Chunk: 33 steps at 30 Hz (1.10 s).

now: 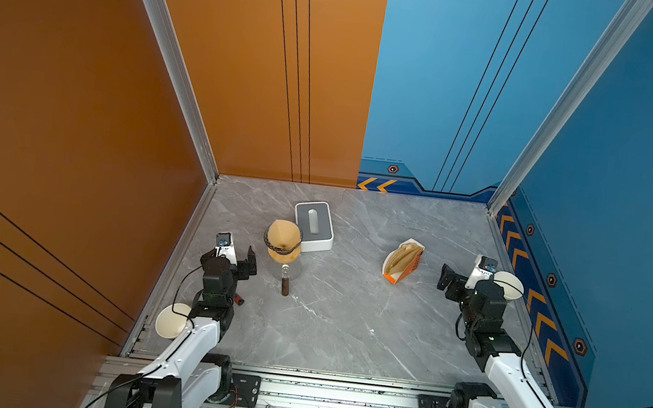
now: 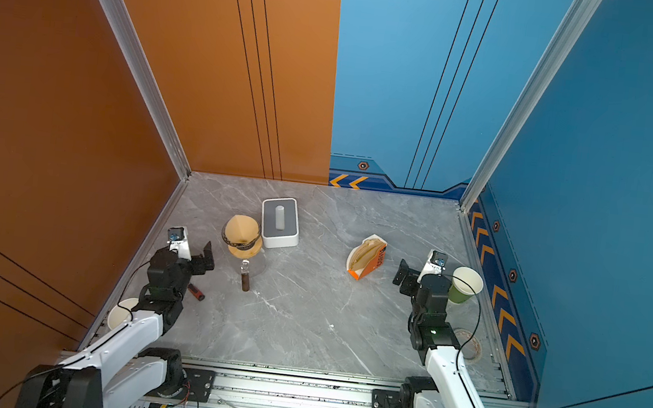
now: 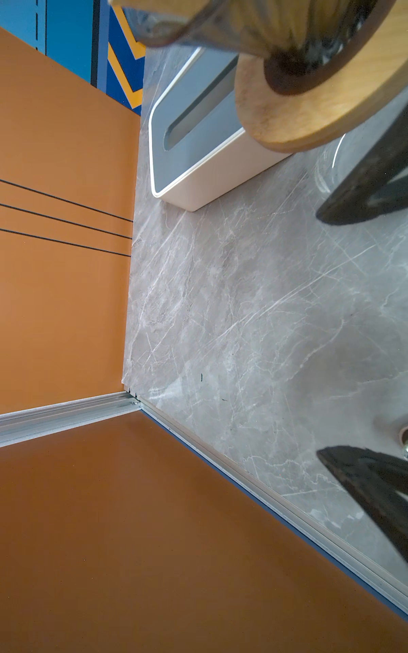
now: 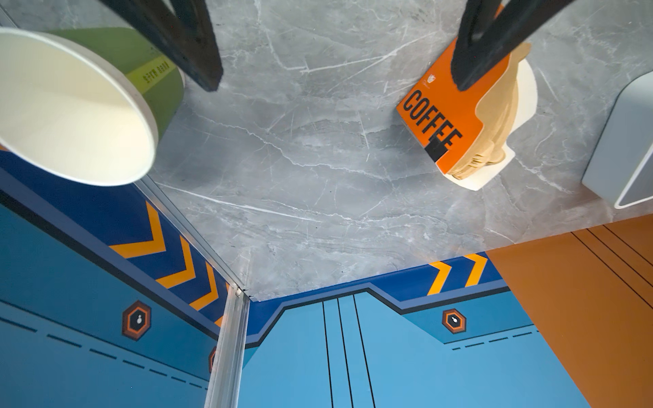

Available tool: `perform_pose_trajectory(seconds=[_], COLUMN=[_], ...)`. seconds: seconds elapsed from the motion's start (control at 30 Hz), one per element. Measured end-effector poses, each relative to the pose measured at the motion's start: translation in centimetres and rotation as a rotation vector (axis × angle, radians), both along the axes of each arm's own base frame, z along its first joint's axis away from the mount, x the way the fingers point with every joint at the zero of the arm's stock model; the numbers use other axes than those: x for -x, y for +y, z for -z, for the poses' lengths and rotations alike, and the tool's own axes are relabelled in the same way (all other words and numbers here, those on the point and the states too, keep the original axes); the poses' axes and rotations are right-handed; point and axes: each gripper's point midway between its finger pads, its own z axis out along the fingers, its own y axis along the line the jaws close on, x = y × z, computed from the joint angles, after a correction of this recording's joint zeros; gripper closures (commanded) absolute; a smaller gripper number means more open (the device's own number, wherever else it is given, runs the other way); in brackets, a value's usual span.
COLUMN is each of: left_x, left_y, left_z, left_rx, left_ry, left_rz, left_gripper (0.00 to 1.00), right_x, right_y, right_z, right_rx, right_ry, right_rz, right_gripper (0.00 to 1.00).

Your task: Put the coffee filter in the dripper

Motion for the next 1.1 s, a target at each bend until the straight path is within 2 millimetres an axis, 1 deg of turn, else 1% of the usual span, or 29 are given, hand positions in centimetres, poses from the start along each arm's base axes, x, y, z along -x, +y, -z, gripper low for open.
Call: perform_pose_trajectory(seconds=[0.17,0.37,0.5,0.67,0.73,0.83,0.93,1.03,1.1], left_x=[-0.9,-1.7,-1.7,-2.6,-2.6,-3.0,-3.9,-5.0,-5.7], left_y=[-0.4,-0.4,-0.2,-0.8,-0.8,-0.5,-0.3,-0.7,-0.9], left_z=[0.9,3.2,4.7,6.4,7.2,6.6,5.7,5.2,5.0], left_rx=[-0.010,-0.005,0.017,0.032,0.040,0.052,0.065,0.071,0.072], left_ry=[-0.013,-0.001,-0.009,-0.017,0.002,-0.019,-0.042,-0.038,-0.031], left_rz=[0.016,0.015,0.011,0.047,0.053,0.052,0.058,0.082,0.093], left_gripper=[0.02,0.02,0.02,0.02,0.02,0.02,0.02,0.02,0.02], right_x=[-0.7,-1.7,-2.4,-3.2,-3.5,-3.9,-4.3,-4.8,-5.0], right_y=[-0.7,-1.1,-1.3,-1.2,-1.2,-1.2,-1.3,-1.2,-1.2], right_z=[0.6,1.9,2.6,3.2,3.5,3.9,4.0,4.3,5.1], right_rx=[0.027,0.052,0.058,0.063,0.066,0.072,0.076,0.076,0.081], right_ry=[0.006,0.029,0.039,0.035,0.036,0.036,0.025,0.020,0.034], right_rz=[0.022,0.029,0.034,0.027,0.026,0.024,0.025,0.019,0.011], right_gripper=[0.00,0.00,0.00,0.00,0.00,0.00,0.00,0.00,0.00])
